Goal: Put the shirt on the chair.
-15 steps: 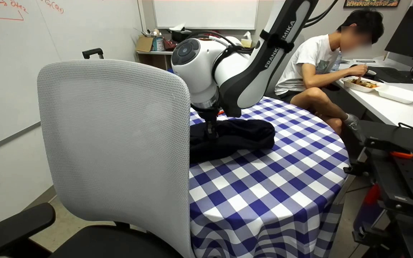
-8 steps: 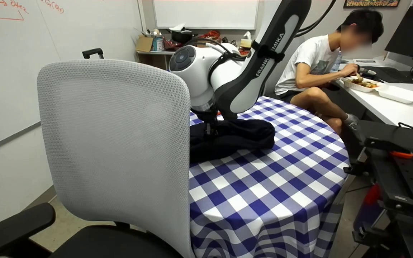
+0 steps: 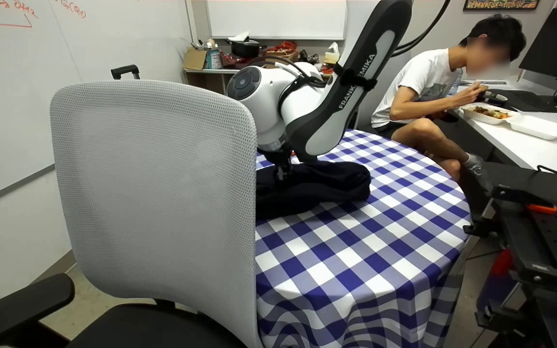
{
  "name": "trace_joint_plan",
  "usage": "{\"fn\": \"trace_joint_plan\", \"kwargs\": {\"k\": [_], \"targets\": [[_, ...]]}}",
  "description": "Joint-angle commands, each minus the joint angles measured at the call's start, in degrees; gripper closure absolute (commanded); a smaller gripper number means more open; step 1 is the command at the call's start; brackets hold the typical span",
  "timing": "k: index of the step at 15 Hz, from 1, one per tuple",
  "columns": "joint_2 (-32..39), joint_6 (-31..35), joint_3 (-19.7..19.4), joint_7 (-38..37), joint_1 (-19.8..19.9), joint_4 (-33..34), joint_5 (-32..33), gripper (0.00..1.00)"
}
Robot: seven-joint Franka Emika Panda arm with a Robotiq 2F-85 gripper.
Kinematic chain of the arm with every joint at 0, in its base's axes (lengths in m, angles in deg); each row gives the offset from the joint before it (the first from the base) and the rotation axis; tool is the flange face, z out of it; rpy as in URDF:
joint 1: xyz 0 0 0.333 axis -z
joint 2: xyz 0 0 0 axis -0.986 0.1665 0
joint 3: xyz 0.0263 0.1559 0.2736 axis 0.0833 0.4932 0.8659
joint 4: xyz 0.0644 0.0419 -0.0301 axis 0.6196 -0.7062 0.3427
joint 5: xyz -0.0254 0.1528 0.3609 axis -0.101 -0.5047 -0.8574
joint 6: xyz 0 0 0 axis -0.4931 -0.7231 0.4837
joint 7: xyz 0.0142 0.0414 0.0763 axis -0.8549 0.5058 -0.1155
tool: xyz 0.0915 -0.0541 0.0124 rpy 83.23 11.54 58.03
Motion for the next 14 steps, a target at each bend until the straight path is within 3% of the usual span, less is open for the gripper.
{"fn": "trace_joint_plan", "kwargs": {"k": [1, 8, 14], "targets": [[-0.4, -0.96, -1.33, -0.54, -0.26, 2.52, -4.96, 0.98], [-8.5, -2.74, -4.45, -2.64, 0.08, 7.36, -22.56, 0.98], [-14.99, -4.44, -7.74, -11.91, -2.89, 13.63, -29.14, 0.98]]}}
